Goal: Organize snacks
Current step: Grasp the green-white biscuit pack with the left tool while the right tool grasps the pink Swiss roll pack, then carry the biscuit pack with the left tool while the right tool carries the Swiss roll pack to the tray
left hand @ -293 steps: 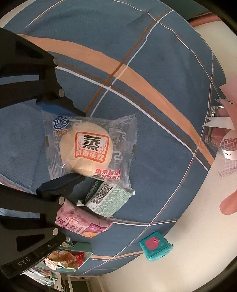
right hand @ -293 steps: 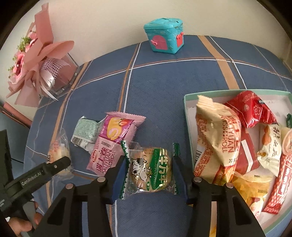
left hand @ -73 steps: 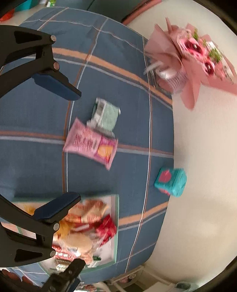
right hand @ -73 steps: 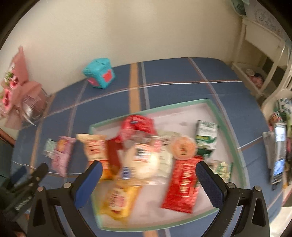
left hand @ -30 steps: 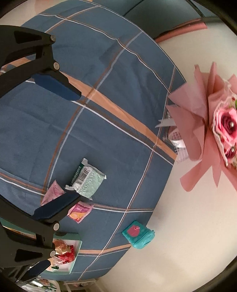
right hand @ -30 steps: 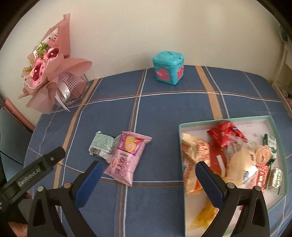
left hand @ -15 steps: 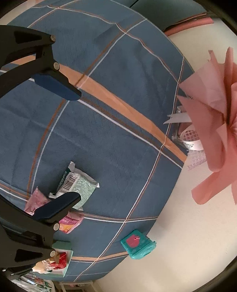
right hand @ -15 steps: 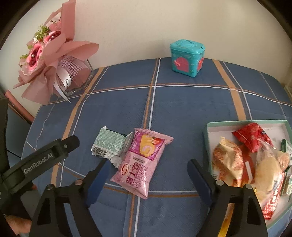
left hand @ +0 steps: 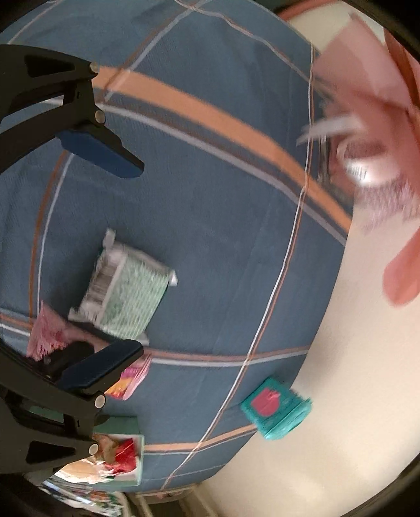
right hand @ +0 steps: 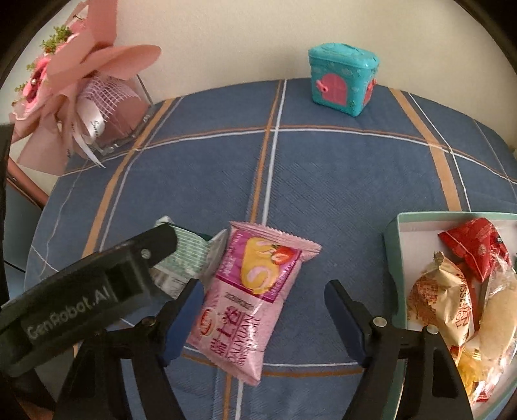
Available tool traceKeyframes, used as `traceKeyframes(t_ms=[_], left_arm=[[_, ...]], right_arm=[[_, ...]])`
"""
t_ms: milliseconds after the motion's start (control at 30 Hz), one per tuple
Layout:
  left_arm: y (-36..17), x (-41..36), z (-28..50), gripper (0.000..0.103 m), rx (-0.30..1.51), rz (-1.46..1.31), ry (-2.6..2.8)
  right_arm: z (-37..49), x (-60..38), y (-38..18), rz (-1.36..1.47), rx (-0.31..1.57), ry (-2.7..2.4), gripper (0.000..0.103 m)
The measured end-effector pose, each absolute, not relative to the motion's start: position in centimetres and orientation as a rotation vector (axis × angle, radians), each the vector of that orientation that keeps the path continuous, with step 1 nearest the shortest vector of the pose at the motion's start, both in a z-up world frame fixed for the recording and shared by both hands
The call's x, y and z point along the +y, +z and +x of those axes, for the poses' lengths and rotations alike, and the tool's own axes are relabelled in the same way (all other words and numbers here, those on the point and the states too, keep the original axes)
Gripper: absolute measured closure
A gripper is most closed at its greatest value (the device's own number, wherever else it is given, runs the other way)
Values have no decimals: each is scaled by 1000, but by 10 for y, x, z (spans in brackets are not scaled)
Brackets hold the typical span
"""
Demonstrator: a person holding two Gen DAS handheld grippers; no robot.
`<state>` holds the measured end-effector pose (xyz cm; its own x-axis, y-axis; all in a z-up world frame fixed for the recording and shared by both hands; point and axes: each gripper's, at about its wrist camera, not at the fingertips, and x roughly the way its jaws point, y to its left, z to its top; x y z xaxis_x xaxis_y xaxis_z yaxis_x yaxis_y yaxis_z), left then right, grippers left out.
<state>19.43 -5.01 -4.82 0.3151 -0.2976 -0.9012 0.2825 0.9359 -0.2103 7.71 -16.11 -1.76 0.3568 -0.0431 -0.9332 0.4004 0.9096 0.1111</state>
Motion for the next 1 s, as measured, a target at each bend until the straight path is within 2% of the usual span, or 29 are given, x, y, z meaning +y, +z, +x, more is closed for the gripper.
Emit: traceKeyframes(t_ms=[200, 433, 567, 700, 733, 833, 1000], left_arm=[[-63, -70, 193, 3, 1221, 51, -408], [-76, -57, 199, 3, 1234, 30, -319], [-76, -51, 200, 4, 1232, 8, -312], [-72, -49, 197, 23, 1223, -1, -321], [-71, -49, 196, 32, 1223, -6, -326], [-68, -49, 194, 43, 1226, -26, -338], [-62, -42, 184, 46, 1240, -47, -345]], right_arm=[[74, -167, -22, 360, 1192, -301, 23], [73, -171, -23, 358, 1198, -308, 24], [74, -169, -21, 362, 1194, -283, 38], [75, -166, -19, 364, 1186, -266, 54], [74, -165, -18, 365, 1186, -265, 55], [72, -165, -15, 375, 1179, -259, 62], [67, -165, -7, 378, 1166, -261, 64]])
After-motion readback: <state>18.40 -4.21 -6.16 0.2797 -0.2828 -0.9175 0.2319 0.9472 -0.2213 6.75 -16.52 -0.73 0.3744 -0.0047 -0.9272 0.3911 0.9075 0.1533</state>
